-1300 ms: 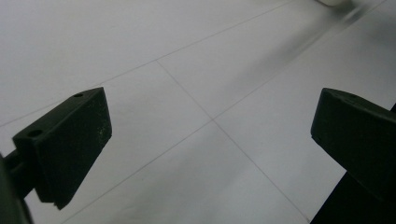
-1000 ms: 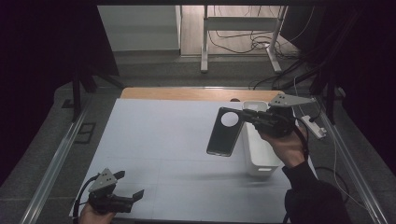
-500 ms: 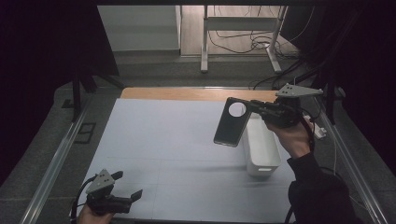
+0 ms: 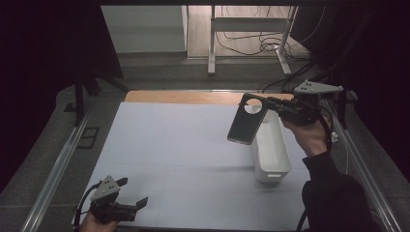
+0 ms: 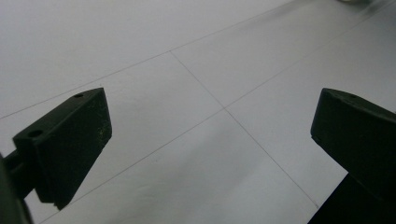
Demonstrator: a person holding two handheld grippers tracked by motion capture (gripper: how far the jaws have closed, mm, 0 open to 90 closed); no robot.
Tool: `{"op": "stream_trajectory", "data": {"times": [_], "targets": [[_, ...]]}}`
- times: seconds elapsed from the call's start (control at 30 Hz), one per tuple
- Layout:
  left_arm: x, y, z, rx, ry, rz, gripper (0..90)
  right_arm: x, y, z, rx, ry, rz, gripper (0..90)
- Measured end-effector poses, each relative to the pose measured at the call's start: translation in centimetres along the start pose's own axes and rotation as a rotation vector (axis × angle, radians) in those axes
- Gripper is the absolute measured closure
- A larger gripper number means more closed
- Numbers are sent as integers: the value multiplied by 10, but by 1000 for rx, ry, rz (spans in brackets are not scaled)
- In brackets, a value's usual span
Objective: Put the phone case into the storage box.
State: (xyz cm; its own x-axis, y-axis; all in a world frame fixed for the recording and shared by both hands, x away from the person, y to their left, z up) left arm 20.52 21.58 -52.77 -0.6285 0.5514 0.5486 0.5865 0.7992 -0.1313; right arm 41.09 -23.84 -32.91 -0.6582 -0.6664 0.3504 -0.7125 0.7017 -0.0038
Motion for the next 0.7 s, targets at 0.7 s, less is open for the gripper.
{"op": "stream_trajectory", "data": {"times": [0.7], "targets": [[-1,0,0,1,7,3,0,5,-49,-15,63,5,112,790]]}}
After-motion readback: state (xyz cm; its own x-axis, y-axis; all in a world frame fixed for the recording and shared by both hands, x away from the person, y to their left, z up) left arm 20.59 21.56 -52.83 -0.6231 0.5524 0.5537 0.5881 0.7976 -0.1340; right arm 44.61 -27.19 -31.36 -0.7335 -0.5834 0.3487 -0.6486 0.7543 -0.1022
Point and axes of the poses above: each handheld gripper's, and its own axes: x roughly backward along the jaws, z roughly out of its underside, y roughly to its left, the point moved 4 cm from there along -x, roughly forward along the jaws, and after that the axes turned 3 degrees about -y, right-handed, at the moved point
